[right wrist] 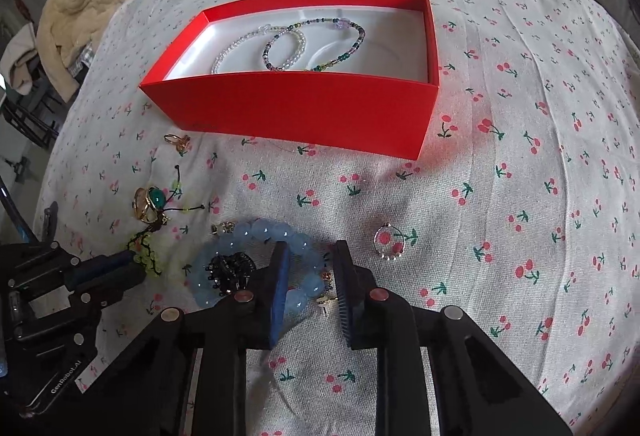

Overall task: Organize jewelry
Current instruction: 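Grasp the green beaded strand with the left tool while the right tool grasps the light-blue bead bracelet, then carry the green strand with the left tool over the red box while the right tool carries the blue bracelet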

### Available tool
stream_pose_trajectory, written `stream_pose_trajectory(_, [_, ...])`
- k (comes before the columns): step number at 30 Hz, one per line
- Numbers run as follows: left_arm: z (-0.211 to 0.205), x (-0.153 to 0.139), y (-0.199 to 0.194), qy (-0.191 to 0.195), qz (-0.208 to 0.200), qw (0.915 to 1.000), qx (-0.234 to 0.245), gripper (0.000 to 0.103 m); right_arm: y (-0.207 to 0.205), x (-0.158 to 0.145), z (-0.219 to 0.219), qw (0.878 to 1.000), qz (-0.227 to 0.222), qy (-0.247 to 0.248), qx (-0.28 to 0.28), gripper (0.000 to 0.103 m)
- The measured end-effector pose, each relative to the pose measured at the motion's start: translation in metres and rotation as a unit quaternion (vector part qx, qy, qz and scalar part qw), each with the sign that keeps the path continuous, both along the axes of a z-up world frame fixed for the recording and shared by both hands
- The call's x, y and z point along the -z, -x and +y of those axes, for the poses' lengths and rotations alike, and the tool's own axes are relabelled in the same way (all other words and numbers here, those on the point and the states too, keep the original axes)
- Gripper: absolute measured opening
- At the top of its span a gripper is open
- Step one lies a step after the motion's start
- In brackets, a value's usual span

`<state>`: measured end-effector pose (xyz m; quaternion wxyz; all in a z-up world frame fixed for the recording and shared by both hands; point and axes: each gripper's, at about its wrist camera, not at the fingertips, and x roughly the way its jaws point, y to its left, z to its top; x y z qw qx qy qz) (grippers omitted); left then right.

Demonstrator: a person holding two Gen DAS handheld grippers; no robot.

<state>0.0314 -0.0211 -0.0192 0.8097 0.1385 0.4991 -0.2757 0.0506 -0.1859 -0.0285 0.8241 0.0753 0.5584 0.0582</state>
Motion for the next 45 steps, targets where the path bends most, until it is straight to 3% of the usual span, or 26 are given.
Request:
stream_pose_trajectory(3, [0.005,-0.005,-0.002,0.012,0.003,0.9999,-0.01,0.003,-0.001,-0.001,0.006,1.0,-0.005,0.017,-0.011,0.012])
stream_pose_trajectory(28, [0.021,-0.066,-0.017,0.148,0.01,0.986,-0.075,0.003,0.043,-0.088,-0.016,0.993,-0.099,-0.06,0.017,0.012])
stream_pose_trajectory(38, [0.011,-0.093,-0.03,0.182,-0.019,0.9789,-0.09,0.003,0.041,-0.111,-0.024,0.986,-0.137,-0.085,0.037,0.012])
stream_pose_trajectory(45, [0.003,-0.114,-0.047,0.219,-0.037,0.9693,-0.105,0.003,0.029,-0.123,-0.028,0.98,-0.159,-0.107,0.055,0.012])
